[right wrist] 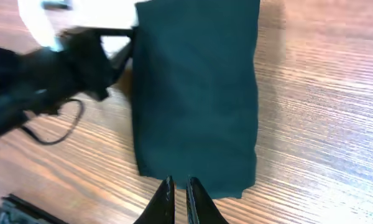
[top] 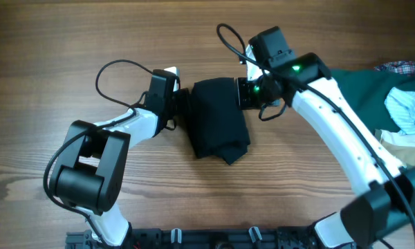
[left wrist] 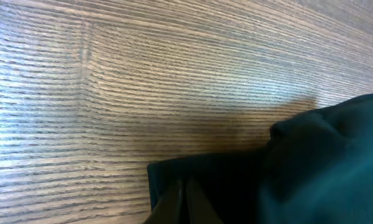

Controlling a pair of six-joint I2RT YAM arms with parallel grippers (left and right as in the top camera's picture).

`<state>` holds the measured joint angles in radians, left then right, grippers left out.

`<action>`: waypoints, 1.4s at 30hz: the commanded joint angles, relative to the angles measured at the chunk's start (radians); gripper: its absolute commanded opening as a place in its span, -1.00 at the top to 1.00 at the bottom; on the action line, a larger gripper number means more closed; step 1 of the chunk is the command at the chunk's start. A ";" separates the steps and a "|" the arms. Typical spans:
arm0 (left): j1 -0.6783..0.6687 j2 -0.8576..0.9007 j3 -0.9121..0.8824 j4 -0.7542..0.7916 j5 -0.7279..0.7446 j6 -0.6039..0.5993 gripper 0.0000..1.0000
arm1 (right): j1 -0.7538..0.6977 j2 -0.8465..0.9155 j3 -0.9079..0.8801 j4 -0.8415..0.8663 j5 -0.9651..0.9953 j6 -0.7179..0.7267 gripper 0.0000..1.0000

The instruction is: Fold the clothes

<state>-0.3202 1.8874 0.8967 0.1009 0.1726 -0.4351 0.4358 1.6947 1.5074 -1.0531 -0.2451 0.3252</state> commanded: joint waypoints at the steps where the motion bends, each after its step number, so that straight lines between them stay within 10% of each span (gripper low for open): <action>1: -0.003 0.011 -0.008 -0.008 0.021 -0.014 0.92 | 0.003 0.135 -0.023 0.044 -0.009 -0.101 0.84; 15: 0.005 -0.053 -0.008 -0.168 0.044 -0.016 0.78 | 0.004 0.467 -0.024 -0.009 -0.006 -0.195 0.88; 18: 0.062 -0.208 -0.006 -0.320 0.048 -0.061 0.20 | 0.004 0.306 -0.013 0.001 -0.006 -0.203 0.61; 19: 0.082 -0.255 -0.006 -0.361 0.048 -0.088 -0.64 | 0.004 0.267 -0.013 0.007 -0.005 -0.203 0.44; 20: 0.105 -0.304 -0.006 -0.399 0.052 -0.115 -0.99 | 0.004 0.201 -0.013 0.020 -0.005 -0.202 0.14; 22: 0.162 -0.428 -0.006 -0.465 0.126 -0.124 -1.00 | 0.003 0.071 -0.013 0.056 -0.005 -0.194 -0.68; 24: 0.177 -0.487 -0.006 -0.497 0.204 -0.122 -1.00 | 0.003 -0.014 -0.013 0.082 -0.001 -0.190 -0.94; 42: 0.063 -0.077 -0.064 -0.379 0.497 -0.250 -0.99 | 0.003 -0.103 -0.013 0.079 0.010 -0.164 -0.99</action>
<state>-0.2352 1.7176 0.8436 -0.3305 0.5907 -0.6739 0.4374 1.5890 1.4929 -0.9710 -0.2501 0.1528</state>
